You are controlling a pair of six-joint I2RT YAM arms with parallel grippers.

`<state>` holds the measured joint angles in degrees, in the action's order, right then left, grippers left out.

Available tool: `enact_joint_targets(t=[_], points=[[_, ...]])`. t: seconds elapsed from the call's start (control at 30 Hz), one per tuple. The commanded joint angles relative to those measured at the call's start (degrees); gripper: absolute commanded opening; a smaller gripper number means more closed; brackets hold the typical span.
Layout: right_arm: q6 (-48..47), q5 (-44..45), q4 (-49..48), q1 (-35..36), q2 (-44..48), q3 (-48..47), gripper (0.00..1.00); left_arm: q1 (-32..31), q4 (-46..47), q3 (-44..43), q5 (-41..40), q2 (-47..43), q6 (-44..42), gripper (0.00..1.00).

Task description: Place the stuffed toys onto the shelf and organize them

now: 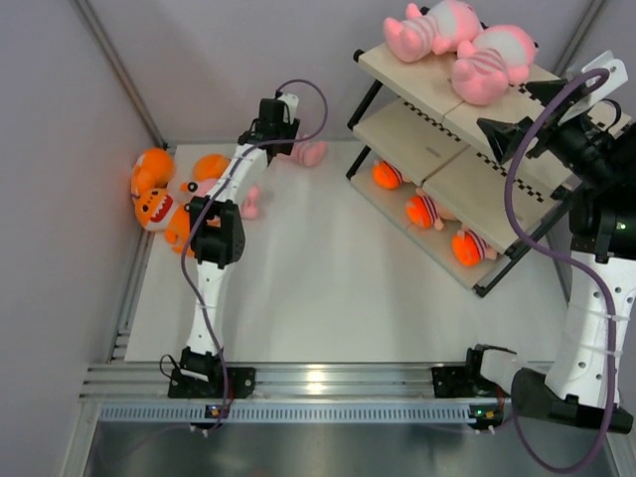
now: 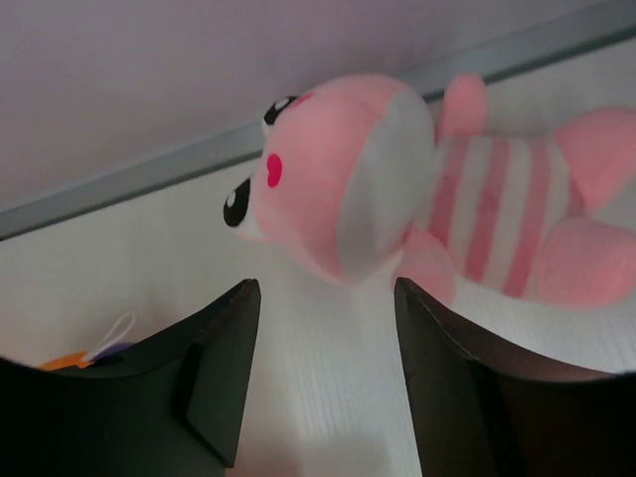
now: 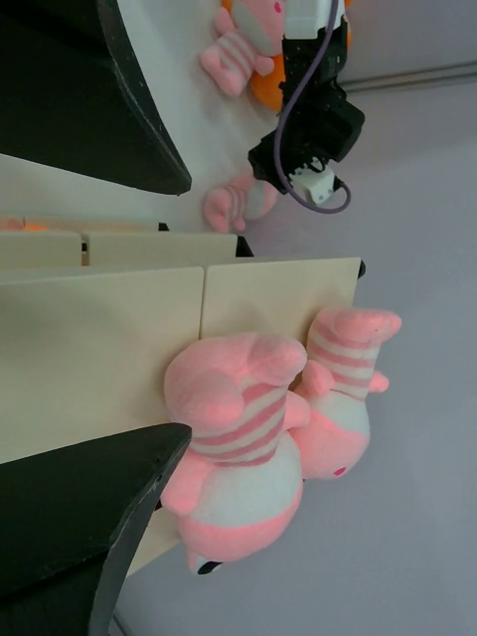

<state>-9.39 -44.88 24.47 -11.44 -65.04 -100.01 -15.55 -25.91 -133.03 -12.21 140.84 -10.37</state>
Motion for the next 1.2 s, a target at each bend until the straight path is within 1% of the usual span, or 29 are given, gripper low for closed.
enact_joint_targets(t=[0.0, 0.03, 0.1, 0.13, 0.2, 0.23, 0.3, 0.33, 0.37, 0.43, 0.47, 0.57, 0.63, 0.67, 0.73, 0.77, 0.8, 0.83, 0.87, 1.03, 1.17], points=[[-0.45, -0.56, -4.78, -0.25, 2.19, 0.78, 0.98, 0.87, 8.68, -2.67, 10.43, 1.71, 1.5, 0.61], [-1.07, -0.3, -4.52, -0.25, 2.54, 0.69, 0.98, 0.87, 8.68, -1.19, 13.93, 2.07, 2.02, 0.61], [-1.34, 0.23, -3.99, -0.25, 3.16, 0.69, 0.98, 0.87, 8.68, -0.21, 16.5, 2.51, 2.11, 0.64], [-0.73, 0.15, -4.43, -0.25, 3.33, 0.95, 0.98, 0.87, 8.68, -0.73, 17.04, 2.86, 2.11, 0.65], [0.86, -0.82, -6.62, -0.16, 3.95, 2.53, 0.98, 0.96, 8.68, -2.31, 16.78, 4.53, 2.72, 0.6], [1.04, -1.34, -6.89, -0.16, 3.95, 2.97, 0.98, 1.05, 8.68, -3.62, 17.21, 5.06, 2.99, 0.6], [0.95, -1.09, -6.28, -0.25, 4.04, 3.41, 0.98, 1.14, 8.77, -4.51, 17.04, 6.03, 2.99, 0.65], [0.86, -0.82, -6.28, -0.25, 4.21, 3.68, 0.98, 1.05, 8.95, -5.3, 14.78, 6.38, 2.9, 0.73], [0.86, -0.99, -6.45, -0.25, 4.3, 4.29, 0.98, 1.05, 9.3, -5.74, 13.1, 7.25, 2.99, 0.74], [1.3, -1.69, -7.15, -0.25, 4.65, 4.64, 0.98, 1.14, 10.61, -6.27, 8.88, 7.96, 2.46, 0.74], [1.48, -2.39, -7.24, -0.16, 4.65, 4.65, 0.97, 1.14, 11.92, -6.27, 5.56, 8.57, 1.94, 0.73], [2.62, -1.88, -8.12, -0.25, 4.74, 4.99, 0.97, 0.87, 12.47, -6.19, 4.47, 10.5, -1.14, 0.71], [2.8, -1.35, -7.77, -0.25, 4.57, 5.0, 0.97, 0.52, 12.55, -4.79, 4.82, 10.95, -1.23, 0.64], [2.8, -1.26, -7.6, -0.25, 4.65, 4.82, 0.97, 0.43, 12.55, -4.35, 5.17, 11.13, -0.8, 0.57], [2.71, -1.35, -7.59, -0.25, 4.92, 4.82, 0.97, 0.52, 12.46, -3.9, 6.14, 11.56, -0.35, 0.51], [2.71, -1.43, -7.68, -0.25, 5.09, 5.08, 0.97, 0.52, 12.55, -4.25, 6.4, 12.26, -0.61, 0.44], [2.88, -1.44, -7.86, -0.25, 5.35, 5.08, 0.97, 0.52, 12.64, -5.3, 5.88, 12.71, -0.62, 0.21], [2.97, -1.35, -7.86, -0.25, 5.44, 5.08, 0.97, 0.52, 12.9, -5.92, 5.36, 13.06, -0.53, 0.08], [2.88, -1.26, -7.68, -0.25, 5.53, 5.0, 0.97, 0.61, 13.34, -6.53, 4.74, 13.58, 0.26, 0.0], [2.62, -0.82, -7.07, -0.25, 6.06, 5.08, 0.97, 1.31, 14.22, -7.77, 4.03, 12.37, 0.79, 0.0], [2.97, -0.99, -7.24, -0.25, 5.97, 5.7, 0.97, 2.28, 14.31, -7.59, 5.88, 10.16, 0.18, 0.0]])
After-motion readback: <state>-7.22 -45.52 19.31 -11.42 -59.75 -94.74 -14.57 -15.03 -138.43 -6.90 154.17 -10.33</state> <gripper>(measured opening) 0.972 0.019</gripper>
